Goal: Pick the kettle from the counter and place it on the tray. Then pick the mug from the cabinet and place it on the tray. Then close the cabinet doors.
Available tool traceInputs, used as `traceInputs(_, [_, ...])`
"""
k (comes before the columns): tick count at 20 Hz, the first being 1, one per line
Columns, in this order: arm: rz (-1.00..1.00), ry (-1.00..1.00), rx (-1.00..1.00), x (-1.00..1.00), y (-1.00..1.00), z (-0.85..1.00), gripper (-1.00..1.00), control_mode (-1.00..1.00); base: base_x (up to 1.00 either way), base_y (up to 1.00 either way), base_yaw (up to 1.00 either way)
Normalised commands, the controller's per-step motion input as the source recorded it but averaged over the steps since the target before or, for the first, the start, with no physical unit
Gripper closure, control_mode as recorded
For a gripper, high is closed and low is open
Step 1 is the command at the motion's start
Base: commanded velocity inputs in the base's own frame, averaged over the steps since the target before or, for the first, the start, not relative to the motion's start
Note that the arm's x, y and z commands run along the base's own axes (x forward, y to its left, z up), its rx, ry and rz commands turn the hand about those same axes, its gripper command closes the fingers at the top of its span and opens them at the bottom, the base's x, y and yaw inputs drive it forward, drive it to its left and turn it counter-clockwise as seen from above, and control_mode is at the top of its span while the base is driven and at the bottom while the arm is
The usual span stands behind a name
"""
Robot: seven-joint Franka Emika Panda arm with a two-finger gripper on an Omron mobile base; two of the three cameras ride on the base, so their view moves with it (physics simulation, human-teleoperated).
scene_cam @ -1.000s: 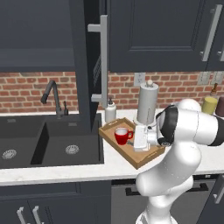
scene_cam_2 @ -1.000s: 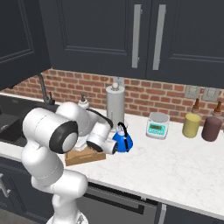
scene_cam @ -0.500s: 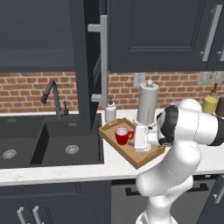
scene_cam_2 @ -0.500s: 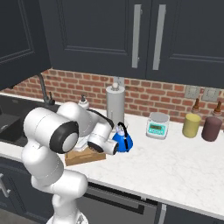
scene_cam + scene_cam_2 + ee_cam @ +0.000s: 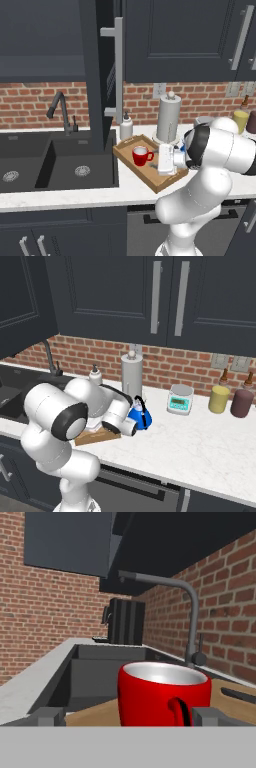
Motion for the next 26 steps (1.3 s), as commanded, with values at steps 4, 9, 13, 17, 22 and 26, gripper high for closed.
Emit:
traceInputs(4, [0.0,-0.02,0.0,-0.05,-0.21,0.0,-1.0,-1.0,0.0,0.0,0.0])
traceInputs(9, [0.0,0.0,0.0,0.0,-0.01,0.0,-1.0,-1.0,0.0,0.0,0.0])
traceInputs(13, [0.0,-0.01,0.0,0.0,-0.01,0.01,-1.0,-1.0,0.0,0.0,0.0])
traceInputs(17, [-0.02,0.0,0.0,-0.17,-0.1,0.15,-1.0,-1.0,0.0,0.0,0.0])
traceInputs(22, [-0.08,-0.01,0.0,-0.43,-0.12,0.35,-1.0,-1.0,0.0,0.0,0.0])
traceInputs(26, [-0.08,0.0,0.0,-0.52,-0.15,0.54,-1.0,-1.0,0.0,0.0,0.0])
